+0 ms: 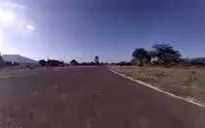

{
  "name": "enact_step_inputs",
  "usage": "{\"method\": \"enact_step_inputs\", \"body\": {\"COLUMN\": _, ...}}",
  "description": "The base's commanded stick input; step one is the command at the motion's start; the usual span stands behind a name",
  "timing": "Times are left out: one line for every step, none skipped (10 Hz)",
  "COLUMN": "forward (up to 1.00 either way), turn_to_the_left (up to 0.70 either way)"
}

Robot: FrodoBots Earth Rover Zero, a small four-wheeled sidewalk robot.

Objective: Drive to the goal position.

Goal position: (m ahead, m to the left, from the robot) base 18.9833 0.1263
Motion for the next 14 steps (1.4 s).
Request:
{"method": "enact_step_inputs", "body": {"forward": 1.0, "turn_to_the_left": 0.0}}
{"method": "enact_step_inputs", "body": {"forward": 1.0, "turn_to_the_left": 0.0}}
{"method": "enact_step_inputs", "body": {"forward": 1.0, "turn_to_the_left": 0.0}}
{"method": "enact_step_inputs", "body": {"forward": 1.0, "turn_to_the_left": 0.0}}
{"method": "enact_step_inputs", "body": {"forward": 1.0, "turn_to_the_left": 0.0}}
{"method": "enact_step_inputs", "body": {"forward": 1.0, "turn_to_the_left": 0.0}}
{"method": "enact_step_inputs", "body": {"forward": 1.0, "turn_to_the_left": 0.0}}
{"method": "enact_step_inputs", "body": {"forward": 1.0, "turn_to_the_left": 0.0}}
{"method": "enact_step_inputs", "body": {"forward": 1.0, "turn_to_the_left": 0.0}}
{"method": "enact_step_inputs", "body": {"forward": 1.0, "turn_to_the_left": 0.0}}
{"method": "enact_step_inputs", "body": {"forward": 1.0, "turn_to_the_left": 0.0}}
{"method": "enact_step_inputs", "body": {"forward": 1.0, "turn_to_the_left": 0.0}}
{"method": "enact_step_inputs", "body": {"forward": 1.0, "turn_to_the_left": 0.0}}
{"method": "enact_step_inputs", "body": {"forward": 1.0, "turn_to_the_left": 0.0}}
